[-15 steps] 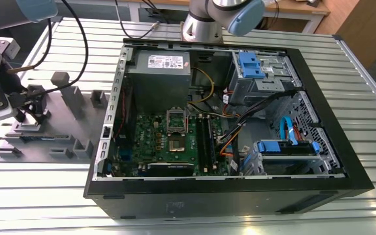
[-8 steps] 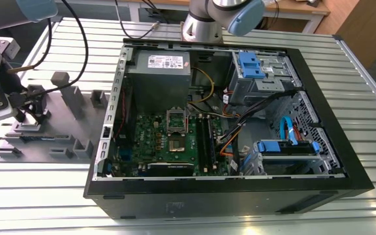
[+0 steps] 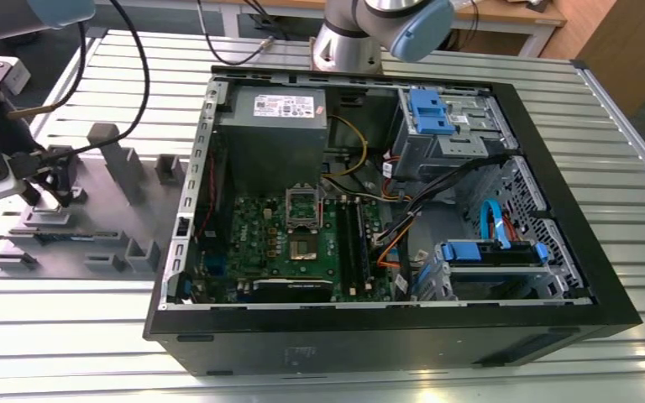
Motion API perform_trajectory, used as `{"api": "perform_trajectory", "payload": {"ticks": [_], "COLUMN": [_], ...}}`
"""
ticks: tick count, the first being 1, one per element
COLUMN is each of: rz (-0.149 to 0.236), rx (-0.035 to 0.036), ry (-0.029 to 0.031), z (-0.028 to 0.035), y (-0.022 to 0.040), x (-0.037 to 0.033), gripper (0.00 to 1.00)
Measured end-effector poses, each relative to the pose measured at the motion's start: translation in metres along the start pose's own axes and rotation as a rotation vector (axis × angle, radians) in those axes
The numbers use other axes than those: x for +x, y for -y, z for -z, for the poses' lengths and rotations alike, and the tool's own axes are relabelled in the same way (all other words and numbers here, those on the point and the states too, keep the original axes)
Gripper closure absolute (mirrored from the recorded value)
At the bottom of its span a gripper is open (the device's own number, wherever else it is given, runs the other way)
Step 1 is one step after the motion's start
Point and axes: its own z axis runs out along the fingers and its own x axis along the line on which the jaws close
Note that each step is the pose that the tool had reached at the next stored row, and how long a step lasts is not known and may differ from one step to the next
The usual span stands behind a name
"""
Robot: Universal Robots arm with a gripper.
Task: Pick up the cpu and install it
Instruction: 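Pick up the cpu and move it towards the insertion slot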
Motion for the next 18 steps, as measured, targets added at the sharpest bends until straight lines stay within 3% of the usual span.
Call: {"api": "perform_trajectory", "payload": {"ticks": [2,18], "rz": [0.000,0.000], "rx": [-0.0001,0.0000], "ry": [0.0001,-0.0001], "z": [0.0025,0.0044], "y": [-0.0003,-0.0004], "x": [0.0000,0.0000], "gripper": [0.53,0.53]}}
